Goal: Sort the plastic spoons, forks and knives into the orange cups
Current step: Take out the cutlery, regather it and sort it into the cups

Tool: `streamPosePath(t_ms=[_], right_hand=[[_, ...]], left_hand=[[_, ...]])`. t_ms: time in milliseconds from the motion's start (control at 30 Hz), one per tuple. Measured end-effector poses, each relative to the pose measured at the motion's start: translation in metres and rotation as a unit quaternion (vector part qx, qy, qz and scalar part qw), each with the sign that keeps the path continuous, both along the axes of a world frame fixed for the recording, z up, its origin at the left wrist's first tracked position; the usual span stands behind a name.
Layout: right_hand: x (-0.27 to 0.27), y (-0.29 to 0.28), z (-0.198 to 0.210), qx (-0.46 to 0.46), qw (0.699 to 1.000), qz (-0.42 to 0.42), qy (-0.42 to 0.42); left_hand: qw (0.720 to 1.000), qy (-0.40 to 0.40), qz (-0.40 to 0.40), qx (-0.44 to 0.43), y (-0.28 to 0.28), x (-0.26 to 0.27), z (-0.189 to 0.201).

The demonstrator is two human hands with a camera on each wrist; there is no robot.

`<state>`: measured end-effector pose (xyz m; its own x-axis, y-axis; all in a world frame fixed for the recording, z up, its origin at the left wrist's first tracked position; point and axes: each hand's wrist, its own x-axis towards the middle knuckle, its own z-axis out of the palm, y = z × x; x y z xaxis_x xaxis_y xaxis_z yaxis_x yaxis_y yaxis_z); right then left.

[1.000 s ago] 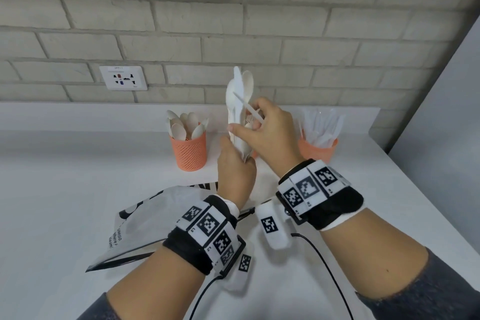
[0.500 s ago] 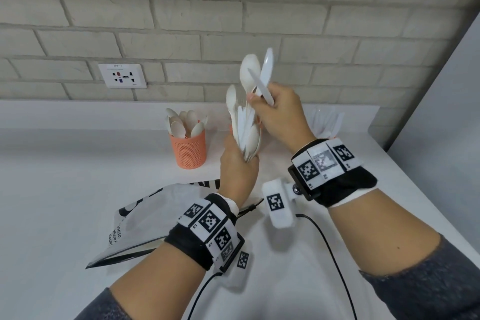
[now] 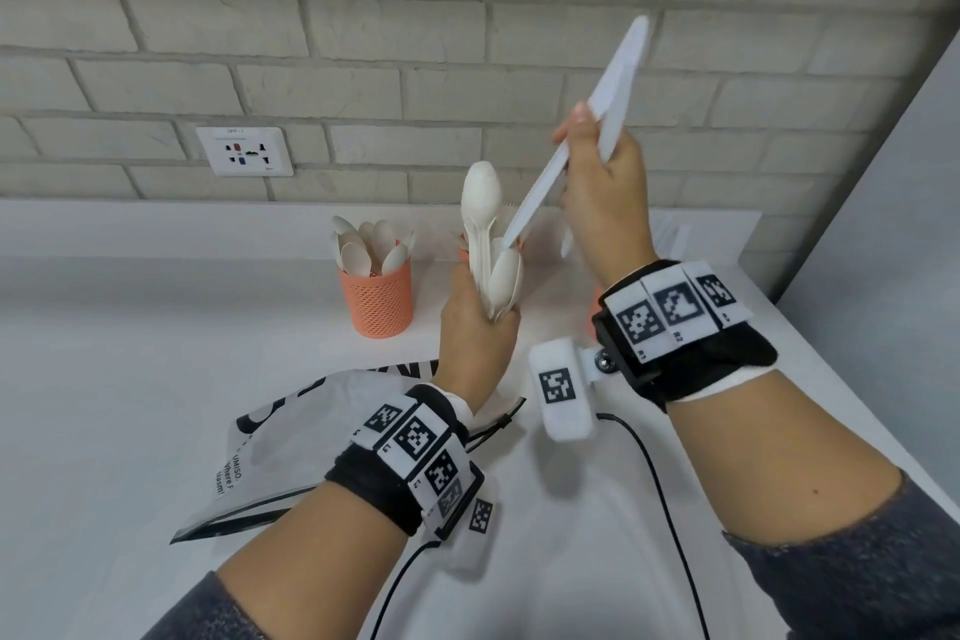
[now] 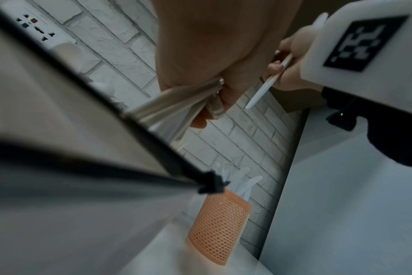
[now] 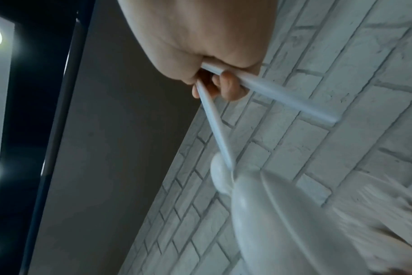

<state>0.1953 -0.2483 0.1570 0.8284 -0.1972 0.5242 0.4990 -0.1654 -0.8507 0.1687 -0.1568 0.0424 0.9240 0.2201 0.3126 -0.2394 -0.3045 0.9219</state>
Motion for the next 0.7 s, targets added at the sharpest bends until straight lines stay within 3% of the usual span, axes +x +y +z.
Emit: streamPosePath(t_ms=[133, 367, 467, 633, 700], right_hand=[[0.019, -0.017, 0.004, 0.059, 0.998, -0.014, -0.010], [0.066, -0.086, -0.039, 0.092, 0.992, -0.088, -0.020], [0.079, -0.103, -0.056, 0.064, 0.992, -0.106, -0.001], [0.097, -0.119, -0.090, -0.041, 0.989, -0.072, 0.124], [0.101, -0.125, -0.096, -0.050, 0.987, -0.073, 0.136]], left_hand=[[0.998, 0.024, -0.024, -0.054, 0.003, 0.003, 0.001], [0.979, 0.033, -0.143, -0.140, 0.000, 0.000, 0.017], [0.963, 0.048, -0.189, -0.186, -0.001, 0.001, 0.022], [0.941, 0.080, -0.228, -0.237, -0.001, 0.004, 0.022], [0.930, 0.090, -0.245, -0.259, 0.000, 0.006, 0.021]])
